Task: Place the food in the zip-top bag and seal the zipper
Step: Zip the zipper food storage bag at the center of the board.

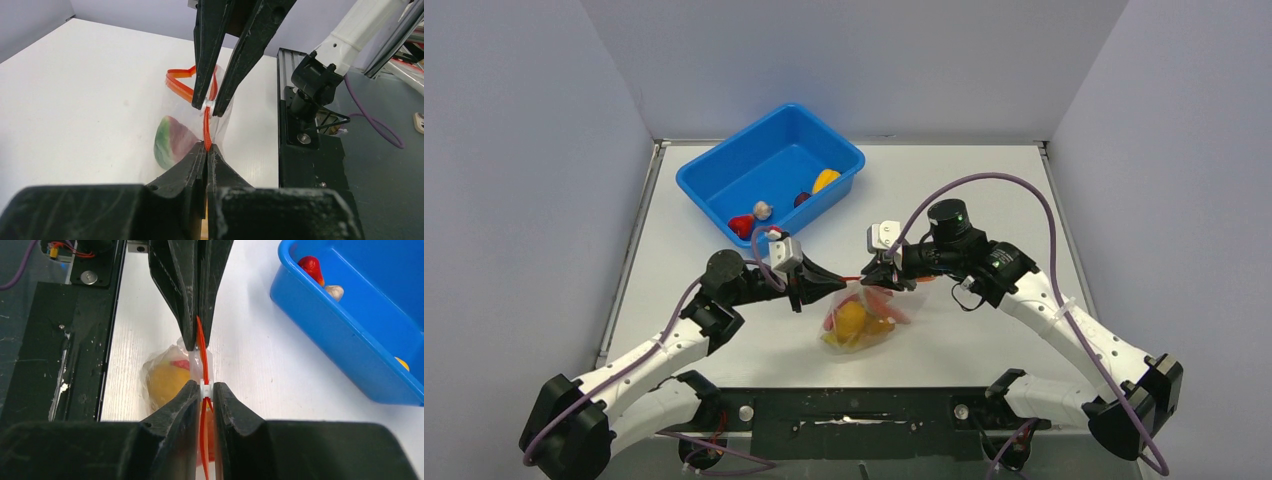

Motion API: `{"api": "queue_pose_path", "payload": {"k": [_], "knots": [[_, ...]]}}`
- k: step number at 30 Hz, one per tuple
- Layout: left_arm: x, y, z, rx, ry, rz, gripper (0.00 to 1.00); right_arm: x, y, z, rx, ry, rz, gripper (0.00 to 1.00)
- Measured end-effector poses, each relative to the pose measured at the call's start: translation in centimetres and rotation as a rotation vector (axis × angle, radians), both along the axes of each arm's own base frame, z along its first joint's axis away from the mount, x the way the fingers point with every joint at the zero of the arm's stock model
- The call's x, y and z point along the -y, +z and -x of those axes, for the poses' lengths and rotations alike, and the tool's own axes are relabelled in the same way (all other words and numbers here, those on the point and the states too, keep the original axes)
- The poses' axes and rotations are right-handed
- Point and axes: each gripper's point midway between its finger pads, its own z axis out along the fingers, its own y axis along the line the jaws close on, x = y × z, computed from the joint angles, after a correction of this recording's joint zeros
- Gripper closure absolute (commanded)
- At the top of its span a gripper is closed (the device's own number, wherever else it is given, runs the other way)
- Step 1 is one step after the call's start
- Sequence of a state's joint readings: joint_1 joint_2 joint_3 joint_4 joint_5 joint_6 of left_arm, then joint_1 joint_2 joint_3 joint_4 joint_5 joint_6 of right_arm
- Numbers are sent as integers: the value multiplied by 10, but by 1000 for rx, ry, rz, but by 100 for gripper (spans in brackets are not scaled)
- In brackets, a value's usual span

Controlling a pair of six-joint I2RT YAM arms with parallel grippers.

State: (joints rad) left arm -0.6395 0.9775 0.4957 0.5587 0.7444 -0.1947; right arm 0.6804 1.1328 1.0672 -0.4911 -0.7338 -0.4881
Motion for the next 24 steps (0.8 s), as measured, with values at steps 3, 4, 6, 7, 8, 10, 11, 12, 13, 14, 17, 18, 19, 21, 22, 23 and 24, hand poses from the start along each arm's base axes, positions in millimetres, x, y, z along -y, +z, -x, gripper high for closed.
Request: {"api": "queue_pose_path", "payload": {"k": [3,4,6,7,8,10,11,12,13,14,17,18,19,21,22,23,24], "knots": [[-3,2,-1,4,11,1,100,6,0,-2,4,-18,10,100],[-3,2,-2,5,14,3,100,8,0,-3,5,-23,12,100],[-5,4,-2,8,19,5,100,11,0,-4,10,-33,18,100],[-6,4,-3,9,21,6,100,13,0,-4,14,-37,21,100],[-6,5,-3,8,23,5,100,15,-1,-5,17,-40,25,100],[-8,4,-3,5,28,3,100,18,-2,-4,21,-46,36,100],[-9,4,-3,3,29,1,100,19,-2,-4,26,-48,42,100],[-9,4,-2,1,30,-1,100,21,-3,-4,29,-51,50,100],[-10,4,-2,1,32,-3,97,22,-4,-4,30,-51,54,100],[-11,4,-1,0,33,-5,90,23,-4,-4,31,-51,59,100],[-12,4,-2,10,41,-9,68,26,-5,-4,41,-49,69,100],[-13,5,-3,13,45,-8,64,27,-5,-4,40,-51,69,100],[-14,5,-3,14,46,-7,62,27,-4,-4,41,-52,67,100],[-14,6,-3,11,48,-6,57,26,-3,-3,40,-45,62,100],[-14,5,-3,9,44,-7,55,26,-3,-3,38,-42,59,100],[-14,5,-2,9,37,-8,53,26,-3,-2,37,-39,57,100],[-13,4,-1,7,32,-10,51,26,-2,-2,35,-36,54,100]]}}
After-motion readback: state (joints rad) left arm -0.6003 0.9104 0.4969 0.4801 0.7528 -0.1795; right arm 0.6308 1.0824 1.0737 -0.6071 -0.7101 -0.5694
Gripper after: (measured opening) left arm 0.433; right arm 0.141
